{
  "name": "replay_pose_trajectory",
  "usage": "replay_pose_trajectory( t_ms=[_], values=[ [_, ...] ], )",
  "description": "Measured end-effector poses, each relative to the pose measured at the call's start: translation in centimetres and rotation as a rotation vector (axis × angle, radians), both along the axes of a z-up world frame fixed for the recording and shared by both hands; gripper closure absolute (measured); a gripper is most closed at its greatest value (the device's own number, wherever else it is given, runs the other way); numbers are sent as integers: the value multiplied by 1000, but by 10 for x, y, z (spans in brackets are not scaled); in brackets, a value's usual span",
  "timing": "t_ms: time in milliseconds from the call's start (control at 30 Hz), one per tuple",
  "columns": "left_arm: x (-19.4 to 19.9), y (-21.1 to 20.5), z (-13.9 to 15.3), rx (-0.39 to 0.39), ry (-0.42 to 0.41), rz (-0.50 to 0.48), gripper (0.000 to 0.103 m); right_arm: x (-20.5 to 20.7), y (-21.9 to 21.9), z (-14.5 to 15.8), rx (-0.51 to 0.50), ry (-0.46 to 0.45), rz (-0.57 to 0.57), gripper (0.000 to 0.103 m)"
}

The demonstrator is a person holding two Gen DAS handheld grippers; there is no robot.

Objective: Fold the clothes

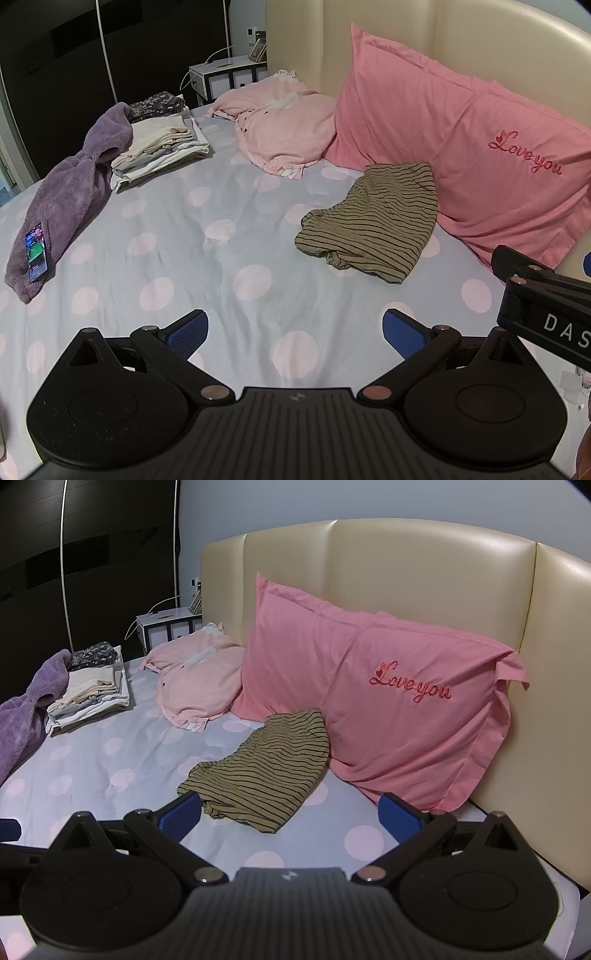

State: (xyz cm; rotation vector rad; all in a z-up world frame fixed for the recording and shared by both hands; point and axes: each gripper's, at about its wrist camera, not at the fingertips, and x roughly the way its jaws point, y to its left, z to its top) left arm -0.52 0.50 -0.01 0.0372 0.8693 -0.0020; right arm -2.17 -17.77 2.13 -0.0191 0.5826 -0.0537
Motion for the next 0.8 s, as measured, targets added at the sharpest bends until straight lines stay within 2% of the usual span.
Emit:
replay_pose_trajectory(
  t_ms=[800],
  values=[
    [0, 0, -4, -9, 13, 0, 0, 0, 2, -2, -6, 3, 0, 0]
  ],
)
